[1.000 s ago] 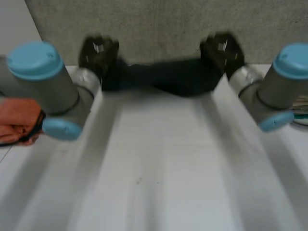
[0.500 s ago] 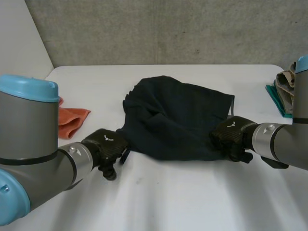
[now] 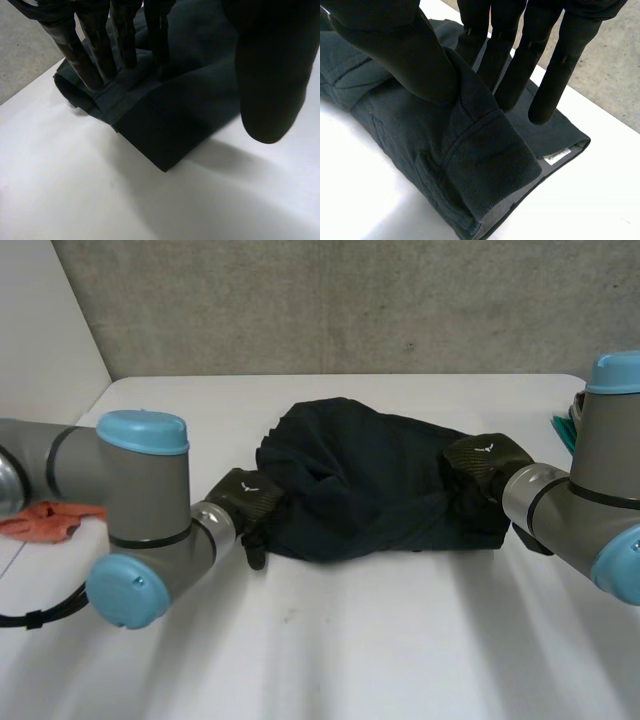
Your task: Fold the laundry.
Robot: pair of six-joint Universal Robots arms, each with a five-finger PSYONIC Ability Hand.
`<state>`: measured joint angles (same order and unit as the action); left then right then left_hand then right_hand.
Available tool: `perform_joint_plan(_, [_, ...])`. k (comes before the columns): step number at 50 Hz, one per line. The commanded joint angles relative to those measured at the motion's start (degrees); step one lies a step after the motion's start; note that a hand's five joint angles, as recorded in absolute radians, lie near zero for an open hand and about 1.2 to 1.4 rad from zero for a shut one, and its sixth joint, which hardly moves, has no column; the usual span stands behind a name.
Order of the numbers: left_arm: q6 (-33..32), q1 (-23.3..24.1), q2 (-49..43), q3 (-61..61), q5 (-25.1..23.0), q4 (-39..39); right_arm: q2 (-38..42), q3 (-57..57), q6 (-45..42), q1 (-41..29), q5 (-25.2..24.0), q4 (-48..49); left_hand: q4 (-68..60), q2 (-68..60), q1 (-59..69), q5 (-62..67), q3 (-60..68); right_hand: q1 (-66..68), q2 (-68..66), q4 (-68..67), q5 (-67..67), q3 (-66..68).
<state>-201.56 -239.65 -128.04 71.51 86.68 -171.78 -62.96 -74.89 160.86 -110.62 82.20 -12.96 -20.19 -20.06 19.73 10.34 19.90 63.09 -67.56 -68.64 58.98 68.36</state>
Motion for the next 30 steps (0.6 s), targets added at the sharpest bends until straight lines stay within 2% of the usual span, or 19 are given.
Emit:
perform_joint_plan(1, [-2.3,0.9,-5.7,-6.9,1.3,1.2,0.7,2.3,1.8,0.4,1.4,0.1,-10.4,-10.5,10.8,10.2,10.7,16.9,-12.4,-11.4,11.0,11.6])
perform_joint_plan(3, [-3.1,1.1,-7.0,-8.2,2.3,1.6,0.7,2.6,2.3,0.5,1.7,0.1,-13.1,-13.2,13.5,12.9,13.3,16.9,-12.4,-11.4,11.0,11.6])
perform_joint_plan(6, [-5.0,1.4,-9.5,-11.1,4.7,1.8,0.7,3.0,2.7,0.8,2.0,-0.1,-32.7,-32.8,33.1,32.5,33.0,16.9,-12.4,-11.4,11.0,11.6])
perform_joint_plan(8, [-6.1,1.4,-10.6,-12.6,5.6,2.2,0.7,2.9,3.0,0.8,2.0,-0.3,-59.4,-59.5,59.8,59.2,59.7,16.9,-12.4,-11.4,11.0,11.6])
perform_joint_plan(12, [-7.3,1.3,-8.4,-13.0,7.6,3.6,0.3,2.5,2.0,1.1,1.4,-2.1,-59.8,-59.9,60.3,59.7,60.1,16.9,-12.4,-11.4,11.0,11.6])
perform_joint_plan(16, [-6.7,0.9,-1.4,-8.9,6.2,8.6,-1.2,1.2,-4.3,1.8,-0.6,-8.6,-59.8,-59.9,60.3,59.7,60.1,16.9,-12.4,-11.4,11.0,11.6])
perform_joint_plan(19, [-7.3,0.1,5.1,-3.1,3.9,14.8,-3.5,-0.9,-15.7,3.0,-4.8,-16.6,-59.8,-59.9,60.3,59.7,60.1,16.9,-12.4,-11.4,11.0,11.6])
perform_joint_plan(20, [-7.9,-0.2,8.2,-0.3,3.0,17.9,-4.6,-2.3,-22.4,3.7,-6.5,-21.0,-59.8,-59.9,60.3,59.7,60.1,16.9,-12.4,-11.4,11.0,11.6])
perform_joint_plan(23, [-10.5,-0.7,13.6,5.1,1.0,23.6,-6.6,-5.2,-34.9,5.8,-9.0,-29.5,-59.8,-59.9,60.3,59.7,60.1,16.9,-12.4,-11.4,11.0,11.6])
perform_joint_plan(26, [-14.1,-0.9,17.0,9.6,-0.7,27.1,-7.5,-7.9,-43.7,7.0,-9.6,-37.0,-59.8,-59.9,60.3,59.7,60.1,16.9,-12.4,-11.4,11.0,11.6])
perform_joint_plan(30, [-17.3,0.1,17.7,12.7,-1.5,29.2,-7.0,-9.9,-44.5,6.9,-9.6,-40.9,-59.8,-59.9,60.3,59.7,60.1,16.9,-12.4,-11.4,11.0,11.6])
